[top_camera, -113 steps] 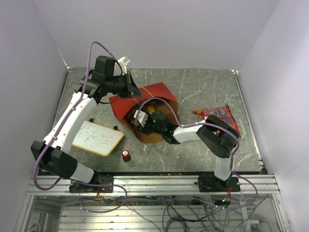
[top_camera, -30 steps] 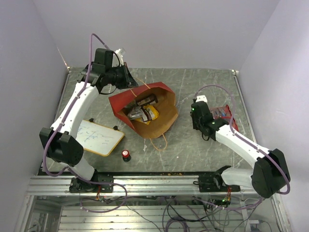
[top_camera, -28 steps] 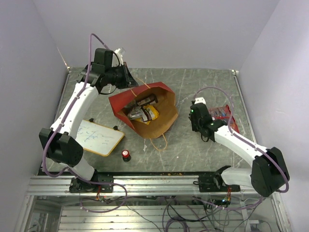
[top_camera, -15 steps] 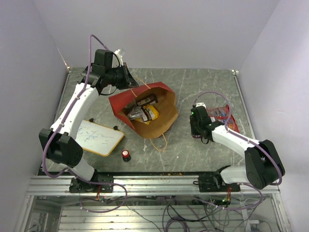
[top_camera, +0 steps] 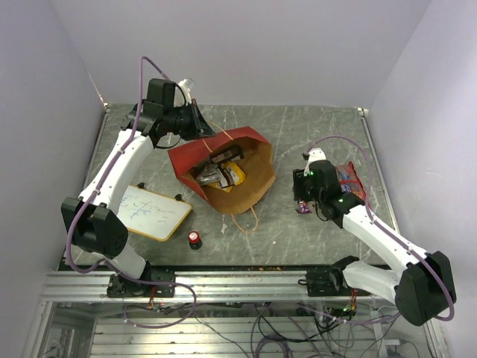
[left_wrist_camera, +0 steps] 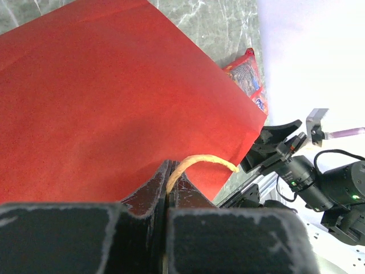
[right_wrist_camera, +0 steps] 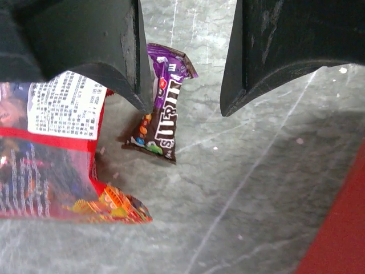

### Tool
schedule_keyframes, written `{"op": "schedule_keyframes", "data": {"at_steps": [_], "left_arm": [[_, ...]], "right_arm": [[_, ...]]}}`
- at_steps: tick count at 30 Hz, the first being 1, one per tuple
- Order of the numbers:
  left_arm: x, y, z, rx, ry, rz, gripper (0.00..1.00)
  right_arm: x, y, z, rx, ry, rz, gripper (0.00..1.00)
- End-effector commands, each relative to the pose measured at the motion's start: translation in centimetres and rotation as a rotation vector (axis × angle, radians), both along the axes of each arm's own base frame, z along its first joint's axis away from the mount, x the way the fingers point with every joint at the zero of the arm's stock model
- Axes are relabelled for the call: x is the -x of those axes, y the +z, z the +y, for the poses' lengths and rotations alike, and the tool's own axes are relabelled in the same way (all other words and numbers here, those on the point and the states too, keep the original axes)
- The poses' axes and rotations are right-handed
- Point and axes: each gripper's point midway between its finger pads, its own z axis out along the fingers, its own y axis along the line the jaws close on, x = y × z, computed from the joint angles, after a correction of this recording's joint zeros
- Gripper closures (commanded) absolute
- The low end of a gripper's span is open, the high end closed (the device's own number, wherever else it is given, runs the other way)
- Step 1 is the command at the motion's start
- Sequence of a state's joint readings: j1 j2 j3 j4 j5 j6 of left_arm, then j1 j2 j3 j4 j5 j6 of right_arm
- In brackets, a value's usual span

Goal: Take the snacks out of the paper bag
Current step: Place the snack at the center of the board, then take out the snack from the paper bag.

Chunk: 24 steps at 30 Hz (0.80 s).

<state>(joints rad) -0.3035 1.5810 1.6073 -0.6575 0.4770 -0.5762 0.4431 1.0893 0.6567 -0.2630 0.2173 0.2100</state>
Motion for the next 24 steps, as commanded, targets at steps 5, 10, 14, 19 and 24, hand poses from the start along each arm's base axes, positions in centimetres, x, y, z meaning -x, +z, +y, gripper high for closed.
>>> {"op": "schedule_keyframes", "data": {"at_steps": [5,10,14,19,24], "left_arm": [[-0.1,1.2,-0.1,0.031,-0.008,-0.034,0.93],[-0.1,1.4,-0.2,0.037,-0.015,-0.034,0.93],[0.0,1.7,-0.5,0.059,-0.023,-0.039,0.93],[0.4,1.8,-0.6,0.076,-0.026,-0.028,0.93],[0.6,2.2,-0.8,0.096,-0.028,-0.02,0.93]], "right_arm": [[0.4,4.5,5.1,-0.141,0.324,-0.156,0.49],[3.7,6.8,11.7,-0.272,0.628,-0.227,0.48],[6.0,7.4,16.4,-0.224,0.817,-0.263,0.46],[4.9,7.0,19.5,-0.133,0.847,-0.335,0.44],[0.7,4.9,20.5,-0.028,0.71,-0.38,0.44]]}}
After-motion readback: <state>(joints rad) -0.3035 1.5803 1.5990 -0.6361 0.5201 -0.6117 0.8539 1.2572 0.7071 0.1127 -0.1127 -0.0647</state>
